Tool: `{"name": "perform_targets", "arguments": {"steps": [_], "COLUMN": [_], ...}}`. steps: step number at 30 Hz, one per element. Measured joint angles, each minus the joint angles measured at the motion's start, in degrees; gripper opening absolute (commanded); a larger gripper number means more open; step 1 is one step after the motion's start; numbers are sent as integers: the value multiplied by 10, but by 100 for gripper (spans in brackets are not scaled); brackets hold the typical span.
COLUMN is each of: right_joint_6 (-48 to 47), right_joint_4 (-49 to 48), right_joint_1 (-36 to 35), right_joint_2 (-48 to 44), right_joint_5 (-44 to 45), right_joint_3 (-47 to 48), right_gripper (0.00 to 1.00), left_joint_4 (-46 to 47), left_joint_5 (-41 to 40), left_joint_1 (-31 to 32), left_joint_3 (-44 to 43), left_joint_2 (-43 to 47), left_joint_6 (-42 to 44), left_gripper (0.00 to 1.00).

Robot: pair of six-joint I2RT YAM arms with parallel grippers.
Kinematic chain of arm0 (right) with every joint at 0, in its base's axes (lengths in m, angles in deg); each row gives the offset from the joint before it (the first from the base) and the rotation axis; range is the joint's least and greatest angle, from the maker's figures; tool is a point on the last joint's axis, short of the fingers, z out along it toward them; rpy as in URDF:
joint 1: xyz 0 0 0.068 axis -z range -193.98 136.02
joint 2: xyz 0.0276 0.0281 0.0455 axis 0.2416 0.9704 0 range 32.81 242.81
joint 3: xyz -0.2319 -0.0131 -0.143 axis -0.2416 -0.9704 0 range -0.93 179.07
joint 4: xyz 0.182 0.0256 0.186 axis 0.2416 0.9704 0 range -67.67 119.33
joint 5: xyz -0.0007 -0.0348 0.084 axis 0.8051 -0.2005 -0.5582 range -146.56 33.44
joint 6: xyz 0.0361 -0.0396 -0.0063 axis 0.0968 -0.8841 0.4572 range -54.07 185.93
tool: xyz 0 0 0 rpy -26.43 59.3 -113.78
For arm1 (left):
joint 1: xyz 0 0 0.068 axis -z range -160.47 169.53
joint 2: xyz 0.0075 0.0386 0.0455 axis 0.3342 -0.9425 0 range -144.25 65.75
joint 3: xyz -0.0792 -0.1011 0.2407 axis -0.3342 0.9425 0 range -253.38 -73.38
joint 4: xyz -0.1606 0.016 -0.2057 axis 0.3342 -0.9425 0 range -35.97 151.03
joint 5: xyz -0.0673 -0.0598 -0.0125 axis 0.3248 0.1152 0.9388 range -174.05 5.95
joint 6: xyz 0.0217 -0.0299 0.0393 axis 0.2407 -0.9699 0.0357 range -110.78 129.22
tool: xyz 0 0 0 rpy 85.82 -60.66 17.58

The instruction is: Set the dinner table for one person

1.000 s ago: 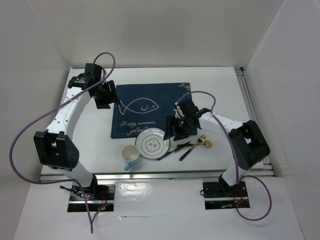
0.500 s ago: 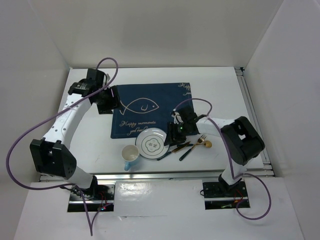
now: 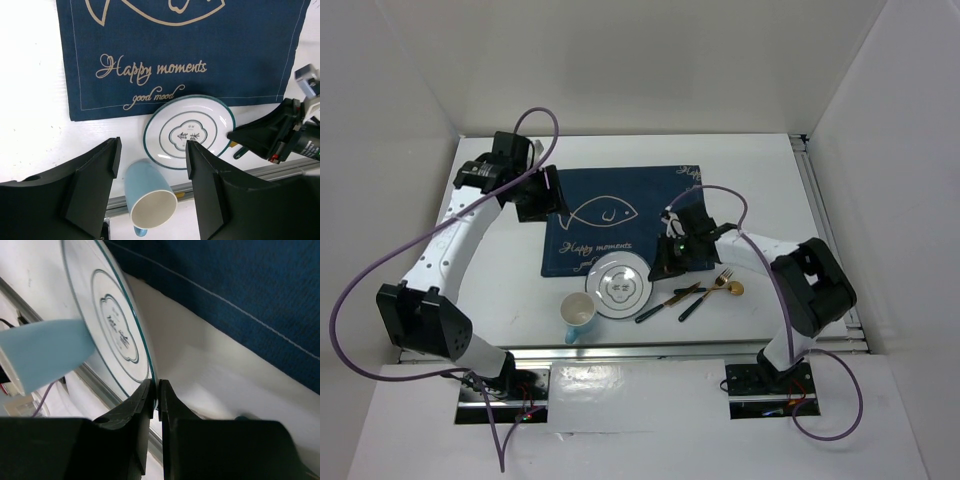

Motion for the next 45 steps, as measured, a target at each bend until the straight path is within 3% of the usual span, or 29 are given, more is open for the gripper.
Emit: {"name": "perform_targets", "arguments": {"steps": [18, 29, 45], "right_joint_6": [-8, 6, 44], "right_joint_4": [90, 84, 49], "right_joint_1": [27, 98, 131], "right_joint_2": [1, 173, 254], "right_joint_5": [55, 31, -2], "right_joint_3": [193, 343, 346], "right_gripper": [0, 0, 0], "left_joint_4": [-27, -34, -17], "left_joint_5": [-16, -16, 27], "left_joint_1": [1, 0, 40], "left_joint_3": [-9, -19, 216], "left_joint_2": [16, 33, 212], "left_joint_6": [16, 18, -32], "left_gripper": [71, 70, 72]}}
